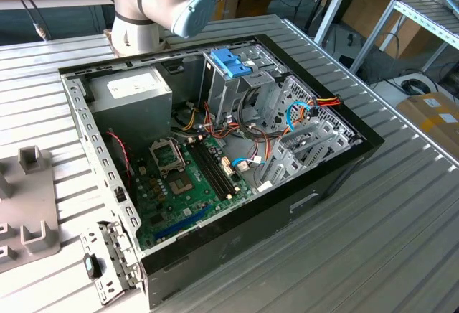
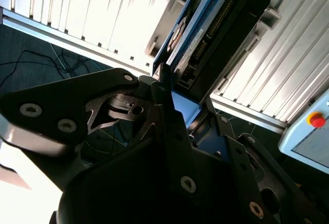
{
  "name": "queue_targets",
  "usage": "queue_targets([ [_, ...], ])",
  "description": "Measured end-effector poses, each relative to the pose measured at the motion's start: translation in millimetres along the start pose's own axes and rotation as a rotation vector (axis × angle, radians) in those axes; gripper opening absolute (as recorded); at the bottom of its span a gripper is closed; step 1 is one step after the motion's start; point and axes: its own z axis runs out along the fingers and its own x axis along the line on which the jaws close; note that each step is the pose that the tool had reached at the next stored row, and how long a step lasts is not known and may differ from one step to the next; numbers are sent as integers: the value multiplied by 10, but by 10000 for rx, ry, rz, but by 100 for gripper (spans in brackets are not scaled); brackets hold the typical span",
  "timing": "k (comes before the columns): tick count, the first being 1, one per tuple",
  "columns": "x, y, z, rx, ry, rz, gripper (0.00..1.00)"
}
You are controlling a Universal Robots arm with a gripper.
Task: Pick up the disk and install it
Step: 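Pick up the disk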
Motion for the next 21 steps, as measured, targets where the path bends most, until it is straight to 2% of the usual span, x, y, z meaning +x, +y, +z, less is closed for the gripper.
queue_targets([
  [21, -18, -131, 2, -1, 0, 0, 37],
])
